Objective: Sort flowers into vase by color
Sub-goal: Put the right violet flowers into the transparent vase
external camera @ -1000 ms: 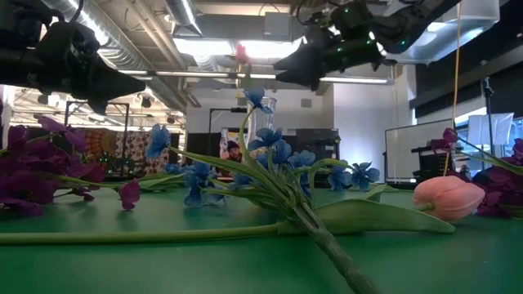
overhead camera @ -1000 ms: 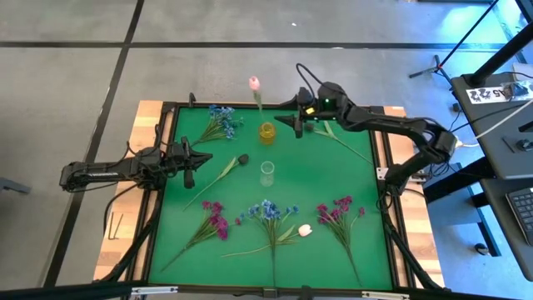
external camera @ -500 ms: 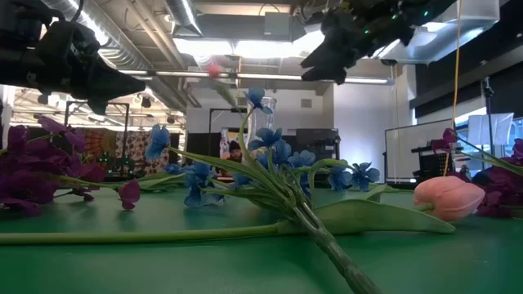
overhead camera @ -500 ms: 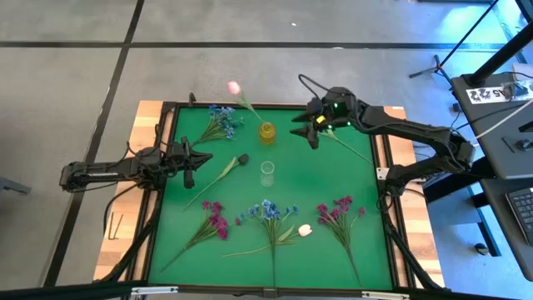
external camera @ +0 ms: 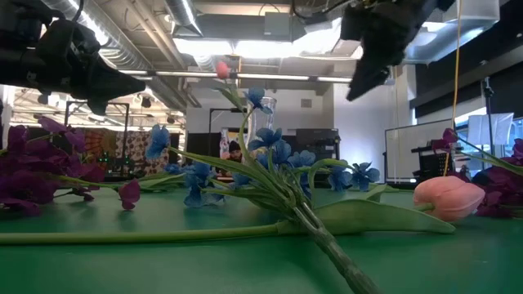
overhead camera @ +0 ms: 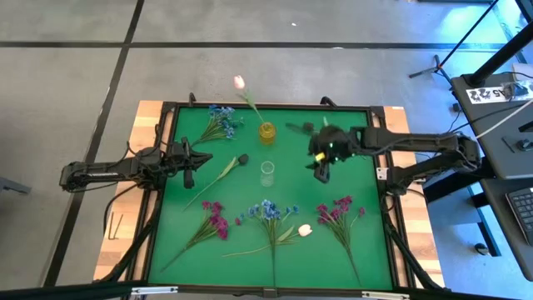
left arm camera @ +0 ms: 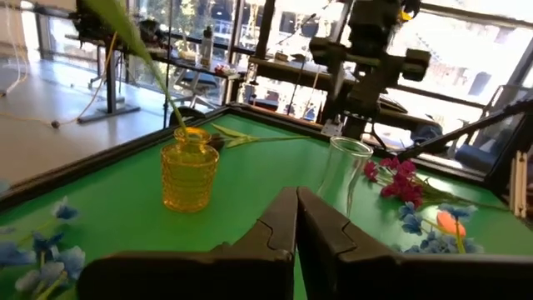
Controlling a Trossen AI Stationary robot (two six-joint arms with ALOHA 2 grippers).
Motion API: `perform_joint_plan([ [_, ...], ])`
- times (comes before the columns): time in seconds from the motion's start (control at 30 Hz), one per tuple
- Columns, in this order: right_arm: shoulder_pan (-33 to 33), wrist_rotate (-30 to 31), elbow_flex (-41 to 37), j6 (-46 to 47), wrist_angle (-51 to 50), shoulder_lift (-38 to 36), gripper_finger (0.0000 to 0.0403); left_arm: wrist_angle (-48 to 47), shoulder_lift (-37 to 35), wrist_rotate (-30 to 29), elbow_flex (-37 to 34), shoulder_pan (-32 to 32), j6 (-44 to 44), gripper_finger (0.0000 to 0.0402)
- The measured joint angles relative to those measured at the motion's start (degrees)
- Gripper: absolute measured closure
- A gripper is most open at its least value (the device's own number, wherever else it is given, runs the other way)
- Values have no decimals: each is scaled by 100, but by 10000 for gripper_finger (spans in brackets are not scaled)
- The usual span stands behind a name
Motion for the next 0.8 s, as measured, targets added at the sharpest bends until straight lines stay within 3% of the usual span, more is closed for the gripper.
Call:
perform_joint_plan([
  [0.27, 1106, 876, -29, 734, -411, -144, 171, 1, 0, -21, 0, 0, 166, 401],
  [0.47, 1880, 912, -313, 1089, 45, -525, 171, 0, 0, 0, 0, 0, 151, 401],
  [0.8, 3069, 1679, -820, 2816, -416, -960, 171, -2, 0, 3, 0, 0, 153, 401],
])
